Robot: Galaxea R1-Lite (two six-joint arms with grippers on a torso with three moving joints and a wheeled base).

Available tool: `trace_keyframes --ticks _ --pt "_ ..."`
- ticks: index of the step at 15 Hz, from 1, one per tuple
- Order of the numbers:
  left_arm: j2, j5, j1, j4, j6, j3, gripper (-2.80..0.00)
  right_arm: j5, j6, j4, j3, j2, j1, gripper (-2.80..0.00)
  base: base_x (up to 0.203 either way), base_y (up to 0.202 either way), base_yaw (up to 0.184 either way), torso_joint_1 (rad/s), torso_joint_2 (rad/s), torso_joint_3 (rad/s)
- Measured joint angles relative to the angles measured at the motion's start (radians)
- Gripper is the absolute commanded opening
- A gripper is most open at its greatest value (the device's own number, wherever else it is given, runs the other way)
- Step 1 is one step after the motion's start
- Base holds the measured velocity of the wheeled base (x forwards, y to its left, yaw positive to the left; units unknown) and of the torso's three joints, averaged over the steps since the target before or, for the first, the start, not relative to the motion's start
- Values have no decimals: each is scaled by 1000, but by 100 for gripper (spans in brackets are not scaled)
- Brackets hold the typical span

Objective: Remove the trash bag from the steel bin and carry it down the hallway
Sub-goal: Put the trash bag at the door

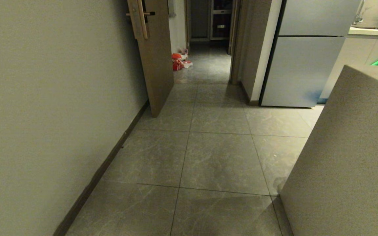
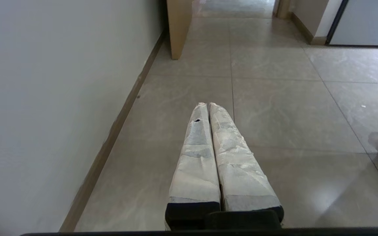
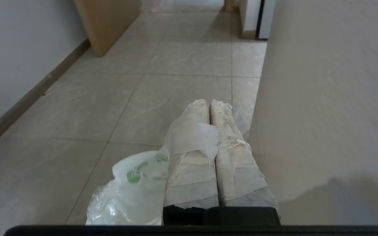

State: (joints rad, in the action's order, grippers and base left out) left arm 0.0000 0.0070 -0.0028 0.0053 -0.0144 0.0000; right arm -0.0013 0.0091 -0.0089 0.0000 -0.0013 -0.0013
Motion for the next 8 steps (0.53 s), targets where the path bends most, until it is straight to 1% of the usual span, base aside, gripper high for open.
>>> trace_keyframes --ticks 8 --pt "0 0 0 1 -4 0 -280 0 0 0 0 0 0 -280 190 0 2 3 2 2"
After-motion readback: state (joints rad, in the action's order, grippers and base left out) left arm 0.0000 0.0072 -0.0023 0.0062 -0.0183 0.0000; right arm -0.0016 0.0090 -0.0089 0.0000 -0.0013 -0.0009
